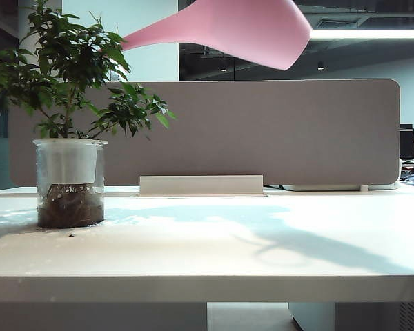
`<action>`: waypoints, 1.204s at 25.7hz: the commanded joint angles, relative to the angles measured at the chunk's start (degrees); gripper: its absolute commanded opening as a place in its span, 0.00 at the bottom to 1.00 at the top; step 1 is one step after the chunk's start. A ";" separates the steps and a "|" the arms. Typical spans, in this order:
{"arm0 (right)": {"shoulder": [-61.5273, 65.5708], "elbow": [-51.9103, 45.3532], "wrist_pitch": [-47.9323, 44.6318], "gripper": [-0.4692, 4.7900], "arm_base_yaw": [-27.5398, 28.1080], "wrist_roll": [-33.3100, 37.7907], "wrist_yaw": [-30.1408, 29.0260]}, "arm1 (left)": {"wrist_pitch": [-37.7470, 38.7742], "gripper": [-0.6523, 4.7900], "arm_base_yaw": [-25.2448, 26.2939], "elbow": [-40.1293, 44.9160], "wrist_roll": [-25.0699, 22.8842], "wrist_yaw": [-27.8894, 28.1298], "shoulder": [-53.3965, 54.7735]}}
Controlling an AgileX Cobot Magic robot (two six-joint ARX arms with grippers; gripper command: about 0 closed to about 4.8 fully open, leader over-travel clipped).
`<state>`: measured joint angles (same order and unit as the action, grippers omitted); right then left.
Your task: Pick up the watering can from the table, water the potted plant, and put the can back.
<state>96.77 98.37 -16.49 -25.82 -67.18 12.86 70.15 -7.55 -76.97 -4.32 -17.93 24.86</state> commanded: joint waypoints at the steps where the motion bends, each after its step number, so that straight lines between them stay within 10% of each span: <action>1: -0.72 1.68 -4.79 0.09 0.04 -2.75 -0.11 | -0.37 0.11 0.02 -0.09 -0.17 -0.26 0.02; 12: -0.96 1.95 -5.88 0.09 -1.05 -4.59 -0.59 | -0.37 0.11 0.02 -0.09 -0.17 -0.26 0.02; 16: -0.96 1.79 0.59 0.09 -0.96 17.33 9.29 | -0.37 0.11 0.00 -0.09 -0.17 -0.26 0.02; 21: -2.34 -7.78 5.01 0.09 4.02 50.45 8.26 | -0.37 0.11 0.02 -0.09 -0.17 -0.26 0.02; 25: -2.97 -29.66 -16.63 0.09 9.29 70.93 -2.12 | -0.37 0.11 0.02 -0.09 -0.17 -0.24 0.02; 31: 6.95 -49.20 -50.86 0.09 11.32 71.67 -7.91 | -0.37 0.11 0.00 -0.09 -0.17 -0.17 0.02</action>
<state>103.18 49.43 -54.85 -14.72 2.11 6.42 70.15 -7.55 -76.95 -4.32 -17.91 24.91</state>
